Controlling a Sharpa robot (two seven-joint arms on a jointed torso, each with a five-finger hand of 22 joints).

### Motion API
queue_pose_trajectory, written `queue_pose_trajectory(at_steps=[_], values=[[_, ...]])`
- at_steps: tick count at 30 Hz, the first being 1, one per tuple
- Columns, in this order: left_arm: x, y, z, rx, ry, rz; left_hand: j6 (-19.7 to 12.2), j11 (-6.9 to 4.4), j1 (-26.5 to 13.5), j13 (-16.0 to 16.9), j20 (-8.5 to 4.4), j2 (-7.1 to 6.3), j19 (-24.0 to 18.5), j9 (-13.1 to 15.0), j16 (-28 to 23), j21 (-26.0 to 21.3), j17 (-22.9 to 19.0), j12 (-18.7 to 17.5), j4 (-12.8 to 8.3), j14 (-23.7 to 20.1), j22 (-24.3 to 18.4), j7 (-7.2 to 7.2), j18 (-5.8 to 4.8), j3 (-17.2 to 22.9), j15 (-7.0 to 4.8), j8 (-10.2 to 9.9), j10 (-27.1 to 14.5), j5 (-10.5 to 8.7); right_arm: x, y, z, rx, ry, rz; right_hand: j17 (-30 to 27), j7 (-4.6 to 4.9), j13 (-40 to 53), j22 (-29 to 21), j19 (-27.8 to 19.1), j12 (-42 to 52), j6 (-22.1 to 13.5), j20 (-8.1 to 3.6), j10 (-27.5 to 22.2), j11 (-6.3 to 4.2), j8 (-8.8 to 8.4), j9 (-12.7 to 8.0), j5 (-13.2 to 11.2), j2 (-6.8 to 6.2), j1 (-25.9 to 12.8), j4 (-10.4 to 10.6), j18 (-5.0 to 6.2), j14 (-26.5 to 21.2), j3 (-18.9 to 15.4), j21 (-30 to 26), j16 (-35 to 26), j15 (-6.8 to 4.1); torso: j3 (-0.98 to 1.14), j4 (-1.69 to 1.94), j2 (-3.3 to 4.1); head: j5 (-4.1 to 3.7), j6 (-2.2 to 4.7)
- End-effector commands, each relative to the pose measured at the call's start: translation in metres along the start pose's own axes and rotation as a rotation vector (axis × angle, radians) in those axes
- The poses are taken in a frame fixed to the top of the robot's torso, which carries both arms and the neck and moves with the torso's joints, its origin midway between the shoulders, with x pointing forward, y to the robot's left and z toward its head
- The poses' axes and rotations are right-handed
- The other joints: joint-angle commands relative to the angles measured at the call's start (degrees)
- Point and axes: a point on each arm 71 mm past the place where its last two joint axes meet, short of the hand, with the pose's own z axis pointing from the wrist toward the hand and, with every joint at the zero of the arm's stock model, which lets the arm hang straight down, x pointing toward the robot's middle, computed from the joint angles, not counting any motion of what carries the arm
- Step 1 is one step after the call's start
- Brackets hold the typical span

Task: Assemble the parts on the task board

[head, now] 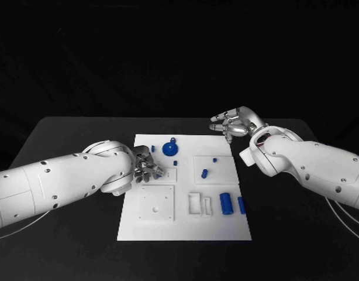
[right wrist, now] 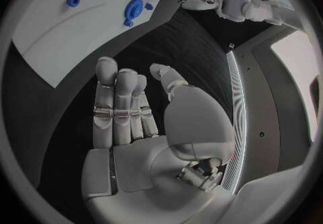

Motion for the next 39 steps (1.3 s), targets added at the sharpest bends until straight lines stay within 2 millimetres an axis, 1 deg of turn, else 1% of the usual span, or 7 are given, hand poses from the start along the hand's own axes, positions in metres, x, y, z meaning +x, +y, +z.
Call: queue_pose_trajectory(at_steps=[1, 12, 20, 31, 35, 38, 39], values=[[0.0042, 0.0024, 0.0014, -0.016, 0.026, 0.002, 14.0, -1.29, 1.7, -0.1, 0.05, 1.39, 0.3, 0.0, -0.4, -0.2, -0.2, 0.0, -0.9, 0.0, 1.1, -6.97, -0.39, 0.9, -0.28, -0.1, 1.8, -0.82, 0.0016, 0.0002, -0.0001, -0.003, 0.014, 0.002, 0.1, -0.14, 0.0, -0.1, 2.3, 0.3, 0.4, 0.0, -0.4, -0.04, -0.23, -0.1, 0.2, 0.01, -0.6, 0.0, 0.82, 0.3, 0.5, -0.1, -0.2, -0.22, -0.01, 0.02, 0.0, -0.12, 0.01], [0.0018, 0.0039, 0.0039, -0.028, 0.027, -0.009, 13.2, -1.28, 2.1, -0.7, -0.17, 0.11, 0.4, 0.2, -1.2, -0.8, -1.9, -0.6, 1.5, -0.4, 1.1, -6.9, -0.68, -2.0, -0.39, -0.3, 1.8, -6.32, 0.0022, -0.0002, 0.0, -0.002, 0.016, 0.003, 0.1, -0.15, 0.0, -0.1, 2.3, 0.3, 0.5, -0.01, -0.4, -0.04, -0.22, -0.1, 0.3, 0.01, -0.7, 0.1, 0.81, 0.3, 0.5, -0.1, -0.2, -0.22, -0.02, 0.08, -0.06, -0.2, -0.1], [0.0003, 0.0046, 0.0049, -0.037, 0.022, -0.014, 12.3, -1.03, 3.2, -3.6, -0.35, -1.58, 0.4, -0.3, -3.3, -2.3, -5.1, -2.4, 3.4, -1.1, 1.0, -6.36, -0.85, -2.7, -0.39, -2.9, 2.0, -6.56, 0.0023, -0.0007, 0.0, 0.0, 0.017, 0.003, 0.1, -0.16, 0.0, -0.1, 2.3, 0.4, 0.5, -0.02, -0.3, -0.05, -0.23, -0.1, 0.4, -0.02, -0.8, 0.1, 0.8, 0.3, 0.6, 0.0, -0.2, -0.23, -0.03, 0.1, -0.03, -0.29, -0.11], [-0.002, 0.0062, 0.0054, -0.04, 0.004, -0.033, 11.7, -0.77, 3.2, -4.6, -0.29, -3.18, 0.5, -1.0, -4.0, -3.0, -5.5, -3.1, 4.1, -1.4, 1.1, -6.1, -0.85, -3.2, -0.32, -4.1, 1.9, -7.0, 0.0033, -0.0021, -0.0001, 0.004, 0.018, 0.004, 0.1, -0.16, 0.0, -0.1, 2.3, 0.4, 0.5, -0.02, -0.3, -0.05, -0.23, -0.1, 0.4, -0.02, -0.8, 0.1, 0.8, 0.3, 0.6, 0.0, -0.2, -0.23, -0.04, 0.11, -0.06, -0.38, -0.14], [-0.0023, 0.0065, 0.0054, -0.039, 0.002, -0.042, 12.2, -0.82, 1.9, -4.7, -0.26, -6.37, 0.6, -1.1, -4.0, -3.3, -5.6, -3.0, 7.4, -1.3, 1.1, -6.28, -0.85, -4.5, -0.32, -4.1, 1.9, -12.7, 0.0036, -0.0028, -0.0002, 0.005, 0.019, 0.004, 0.1, -0.15, 0.0, -0.1, 2.3, 0.4, 0.4, -0.03, -0.3, -0.04, -0.24, -0.1, 0.4, -0.07, -0.9, 0.2, 0.8, 0.3, 0.6, 0.0, -0.2, -0.24, -0.05, 0.09, -0.06, -0.39, -0.13], [-0.0024, 0.0068, 0.0052, -0.037, 0.002, -0.047, 12.9, -0.78, 2.5, -4.8, -0.24, -10.52, 0.7, -1.3, -4.0, -3.5, -5.6, -2.8, 13.1, -1.4, 1.1, -6.28, -0.85, -3.2, -0.3, -4.1, 1.9, -16.92, 0.0038, -0.0032, -0.0003, 0.006, 0.019, 0.005, 0.1, -0.15, 0.0, -0.1, 2.3, 0.4, 0.4, -0.03, -0.3, -0.04, -0.24, -0.1, 0.4, -0.07, -0.9, 0.2, 0.8, 0.3, 0.6, 0.0, -0.2, -0.24, -0.05, 0.1, -0.07, -0.41, -0.08], [-0.0025, 0.007, 0.0051, -0.037, 0.002, -0.048, 13.1, -0.76, 3.8, -4.8, -0.22, -11.58, 0.8, -1.4, -4.0, -3.5, -5.6, -2.8, 15.8, -1.4, 1.1, -6.28, -0.85, -3.2, -0.29, -4.1, 1.9, -17.09, 0.0039, -0.0033, -0.0004, 0.007, 0.019, 0.005, 0.1, -0.15, 0.0, -0.1, 2.3, 0.4, 0.4, -0.03, -0.3, -0.04, -0.24, -0.1, 0.4, -0.07, -0.9, 0.2, 0.8, 0.3, 0.6, 0.0, -0.2, -0.24, -0.06, 0.11, -0.07, -0.42, -0.09]])
